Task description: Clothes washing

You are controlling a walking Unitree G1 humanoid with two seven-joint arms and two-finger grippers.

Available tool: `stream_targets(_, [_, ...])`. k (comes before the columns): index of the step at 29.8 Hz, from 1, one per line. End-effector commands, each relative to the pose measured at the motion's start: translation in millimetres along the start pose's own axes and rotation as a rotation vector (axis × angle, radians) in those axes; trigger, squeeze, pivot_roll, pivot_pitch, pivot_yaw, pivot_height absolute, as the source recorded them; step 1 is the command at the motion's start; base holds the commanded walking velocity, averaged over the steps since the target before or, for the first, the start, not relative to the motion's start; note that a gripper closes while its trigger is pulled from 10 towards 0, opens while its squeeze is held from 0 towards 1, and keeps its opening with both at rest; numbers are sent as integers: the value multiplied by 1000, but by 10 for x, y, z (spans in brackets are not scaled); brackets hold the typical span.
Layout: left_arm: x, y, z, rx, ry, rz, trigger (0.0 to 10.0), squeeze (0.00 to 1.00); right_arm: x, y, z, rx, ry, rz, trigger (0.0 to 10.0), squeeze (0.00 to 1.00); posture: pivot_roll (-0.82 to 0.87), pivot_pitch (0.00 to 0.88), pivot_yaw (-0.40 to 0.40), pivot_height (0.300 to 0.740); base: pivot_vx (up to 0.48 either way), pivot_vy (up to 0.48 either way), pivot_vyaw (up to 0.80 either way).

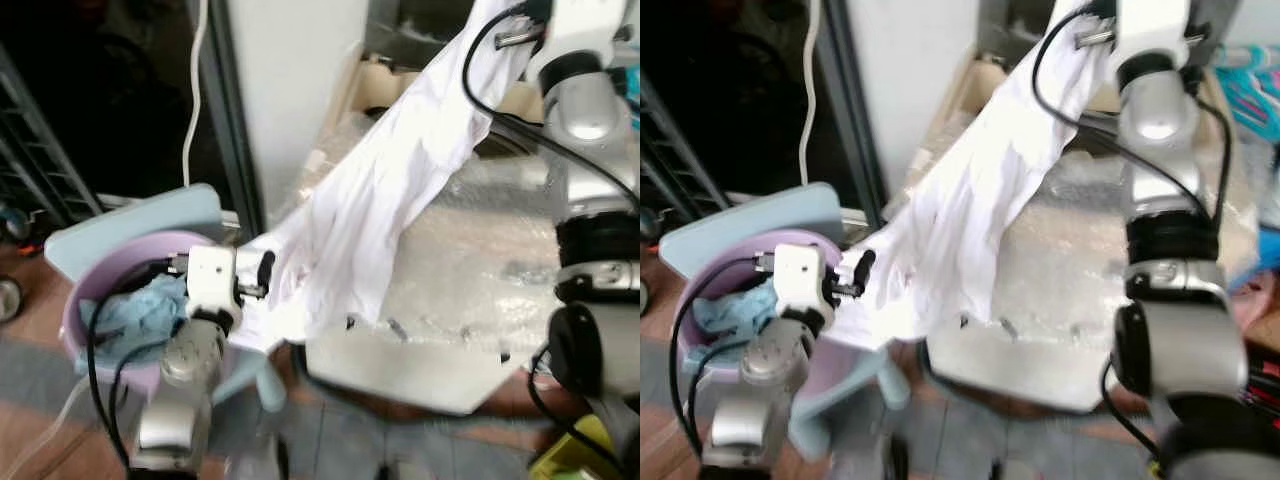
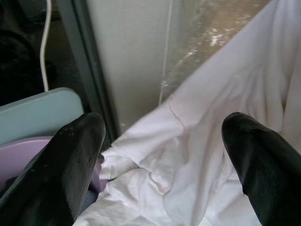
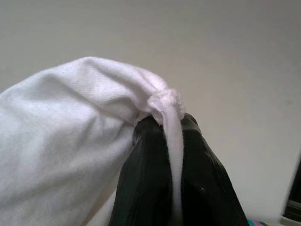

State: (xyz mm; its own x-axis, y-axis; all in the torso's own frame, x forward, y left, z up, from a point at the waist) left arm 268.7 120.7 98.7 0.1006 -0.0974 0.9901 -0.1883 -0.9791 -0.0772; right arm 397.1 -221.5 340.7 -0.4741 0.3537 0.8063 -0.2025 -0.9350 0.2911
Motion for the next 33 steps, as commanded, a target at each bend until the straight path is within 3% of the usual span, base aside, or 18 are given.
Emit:
stream_targets(1, [7, 50, 7, -20, 0, 12, 10000, 0, 417, 127, 174, -49, 148, -23, 10000, 0, -21, 0, 2, 740, 0, 0, -800])
stream_targets(4, [11, 52, 5, -11, 2, 9, 10000, 0, 593, 215, 257, -98, 207, -89, 10000, 0, -18, 0, -9, 740, 0, 0, -800])
stream_targets(6, [2, 42, -7, 2, -1, 3, 10000, 0, 554, 215, 268, -88, 190, -66, 10000, 0, -20, 0, -15, 740, 0, 0, -706])
stream_targets(8, [-9, 39, -15, 8, -6, 0, 10000, 0, 336, 112, 223, -40, 113, -28, 10000, 0, -18, 0, -19, 740, 0, 0, 0])
stream_targets(10, [-7, 45, -21, 10, -7, -3, 10000, 0, 9, -125, 98, 76, 34, -24, 10000, 0, -12, 0, -21, 740, 0, 0, 0])
stream_targets(11, [-7, 45, -21, 10, -7, -3, 10000, 0, 9, -125, 98, 76, 34, -24, 10000, 0, -12, 0, -21, 740, 0, 0, 0])
stream_targets(12, [-2, 36, -27, 11, -3, -4, 10000, 0, -127, -262, 9, 140, 5, -12, 10000, 0, -15, 0, -17, 740, 0, 0, 0])
stream_targets(15, [-9, -1, -32, 28, -5, -7, 10000, 0, -243, -442, -119, 215, -5, 41, 10000, 0, -20, 0, -13, 740, 0, 0, 0])
stream_targets(20, [15, -84, 6, 76, 5, -2, 10000, 0, -386, -578, -302, 273, -42, 111, 10000, 0, -24, 0, -11, 740, 0, 0, 0])
stream_targets(27, [53, -147, 37, 113, 23, 2, 10000, 0, -457, -600, -447, 310, -43, 116, 10000, 0, -29, 0, -8, 740, 110, 0, 0])
stream_targets(31, [66, -205, 42, 147, 28, 0, 10000, 0, -313, -641, -407, 401, 25, 97, 10000, 0, -30, 0, -4, 740, 300, 0, 0])
stream_targets(33, [57, -214, 51, 149, 23, 1, 10000, 0, -199, -721, -386, 493, 80, 34, 10000, 0, -31, 0, -4, 740, 311, 0, 697])
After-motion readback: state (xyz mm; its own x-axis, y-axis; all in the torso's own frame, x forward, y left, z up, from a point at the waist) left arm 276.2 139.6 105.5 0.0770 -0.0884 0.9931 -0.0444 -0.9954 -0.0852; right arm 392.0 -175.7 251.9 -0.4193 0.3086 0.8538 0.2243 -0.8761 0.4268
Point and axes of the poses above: a point about 5 cm out from each wrist's last joint towards the gripper, its own z axis pointing out of the wrist towards the gripper, its own x axis along the axis of the wrist's last joint, y = z × x, the point moved 1 cm from there along z, pointing out of the wrist towards the gripper, and after that the axes turned 4 degrees about z, right-handed, at the moved point
